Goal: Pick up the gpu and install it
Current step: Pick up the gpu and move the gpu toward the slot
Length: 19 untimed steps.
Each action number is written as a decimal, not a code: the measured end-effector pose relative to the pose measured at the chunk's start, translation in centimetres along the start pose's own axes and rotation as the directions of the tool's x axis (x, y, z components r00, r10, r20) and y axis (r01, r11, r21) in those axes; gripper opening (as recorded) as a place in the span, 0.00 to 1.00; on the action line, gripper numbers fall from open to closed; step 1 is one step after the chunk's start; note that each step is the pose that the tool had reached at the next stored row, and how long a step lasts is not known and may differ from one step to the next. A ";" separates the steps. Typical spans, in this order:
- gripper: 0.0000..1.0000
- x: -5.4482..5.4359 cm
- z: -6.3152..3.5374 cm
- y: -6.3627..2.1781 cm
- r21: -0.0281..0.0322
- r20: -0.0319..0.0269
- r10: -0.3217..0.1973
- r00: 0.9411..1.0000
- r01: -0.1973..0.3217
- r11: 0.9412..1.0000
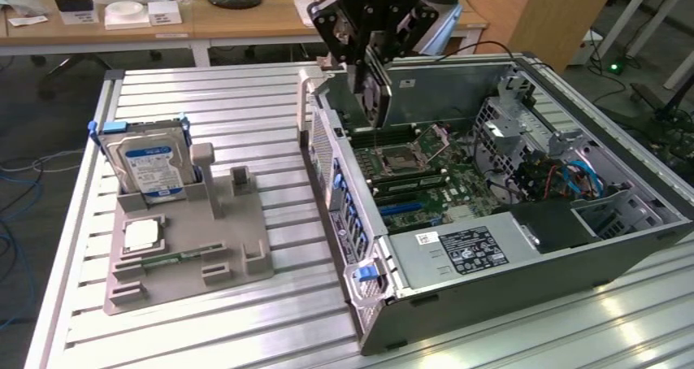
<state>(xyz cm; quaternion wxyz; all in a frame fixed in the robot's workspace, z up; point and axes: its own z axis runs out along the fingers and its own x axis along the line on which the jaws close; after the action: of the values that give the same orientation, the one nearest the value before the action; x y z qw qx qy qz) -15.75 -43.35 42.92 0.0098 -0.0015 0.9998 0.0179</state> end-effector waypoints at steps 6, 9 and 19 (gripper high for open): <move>0.28 -1.3 0.07 -0.01 0.000 -0.016 0.002 1.000 -0.002 1.000; 0.28 -2.0 0.10 -0.01 0.000 -0.017 0.002 1.000 -0.002 1.000; 0.28 -4.2 0.19 -0.02 0.000 -0.017 0.003 1.000 -0.003 1.000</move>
<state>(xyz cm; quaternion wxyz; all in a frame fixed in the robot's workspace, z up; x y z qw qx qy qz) -11.55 -43.35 42.81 0.0015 -0.0002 0.9998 0.0179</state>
